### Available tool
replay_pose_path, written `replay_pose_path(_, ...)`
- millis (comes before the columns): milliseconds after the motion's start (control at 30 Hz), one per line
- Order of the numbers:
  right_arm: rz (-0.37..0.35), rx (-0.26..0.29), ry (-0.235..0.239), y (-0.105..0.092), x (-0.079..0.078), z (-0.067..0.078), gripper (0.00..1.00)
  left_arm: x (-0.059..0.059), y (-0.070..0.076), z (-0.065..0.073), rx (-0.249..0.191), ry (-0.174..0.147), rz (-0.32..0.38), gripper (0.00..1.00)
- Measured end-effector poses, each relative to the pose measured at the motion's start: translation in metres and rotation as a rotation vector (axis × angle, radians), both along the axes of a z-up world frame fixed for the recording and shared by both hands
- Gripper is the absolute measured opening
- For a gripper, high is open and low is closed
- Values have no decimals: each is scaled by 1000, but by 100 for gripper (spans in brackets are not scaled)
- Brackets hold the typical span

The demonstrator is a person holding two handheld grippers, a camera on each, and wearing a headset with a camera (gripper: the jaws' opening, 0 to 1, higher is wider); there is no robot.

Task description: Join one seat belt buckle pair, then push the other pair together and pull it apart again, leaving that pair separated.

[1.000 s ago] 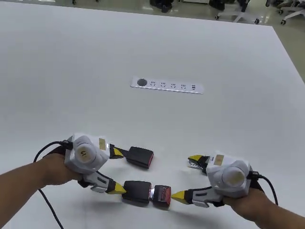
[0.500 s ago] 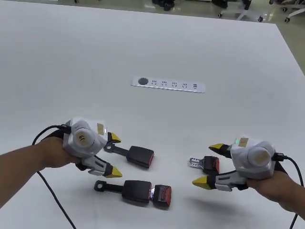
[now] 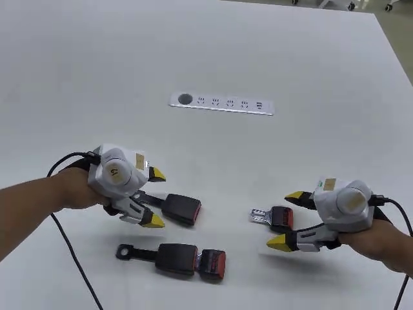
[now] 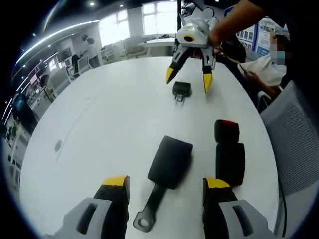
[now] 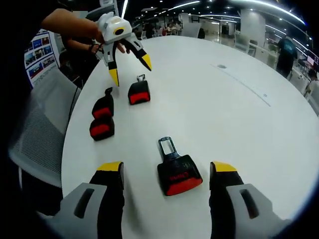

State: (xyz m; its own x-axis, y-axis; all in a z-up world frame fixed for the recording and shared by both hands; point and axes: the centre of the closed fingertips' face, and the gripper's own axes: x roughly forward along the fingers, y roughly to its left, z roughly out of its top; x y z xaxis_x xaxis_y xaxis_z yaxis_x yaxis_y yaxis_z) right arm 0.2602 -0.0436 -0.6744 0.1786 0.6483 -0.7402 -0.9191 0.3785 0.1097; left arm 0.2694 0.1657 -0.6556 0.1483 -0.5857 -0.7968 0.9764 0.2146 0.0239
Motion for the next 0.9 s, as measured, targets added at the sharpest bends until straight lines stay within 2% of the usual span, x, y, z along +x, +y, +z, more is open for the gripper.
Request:
replay_pose_path(167, 17, -10, 24, -1, -2, -5, 67, 5, -6, -11, -3, 16, -24, 61)
replay_pose_path(333, 49, -5, 36, 0, -1, -8, 62, 1, -9, -25, 15, 44, -70, 60)
replay_pose_path(400, 77, -29, 16, -2, 0, -11, 63, 3, -11, -27, 12, 43, -78, 59)
replay_pose_path(500, 81, -24, 24, -2, 2, -13, 60, 3, -11, -32, 32, 40, -111, 53)
replay_pose_path(567, 90, -29, 19, -4, 3, -14, 55, 4, -13, -35, 36, 34, -115, 49)
replay_pose_path(700, 119, -40, 6, -6, 2, -17, 48, 4, -14, -35, 35, 35, -128, 49)
replay_pose_path(833, 130, -48, -2, -9, 3, -18, 45, 0, -15, -35, 29, 55, -125, 47)
replay_pose_path(900, 141, -56, -12, -9, 4, -18, 43, 0, -16, -34, 24, 50, -116, 46)
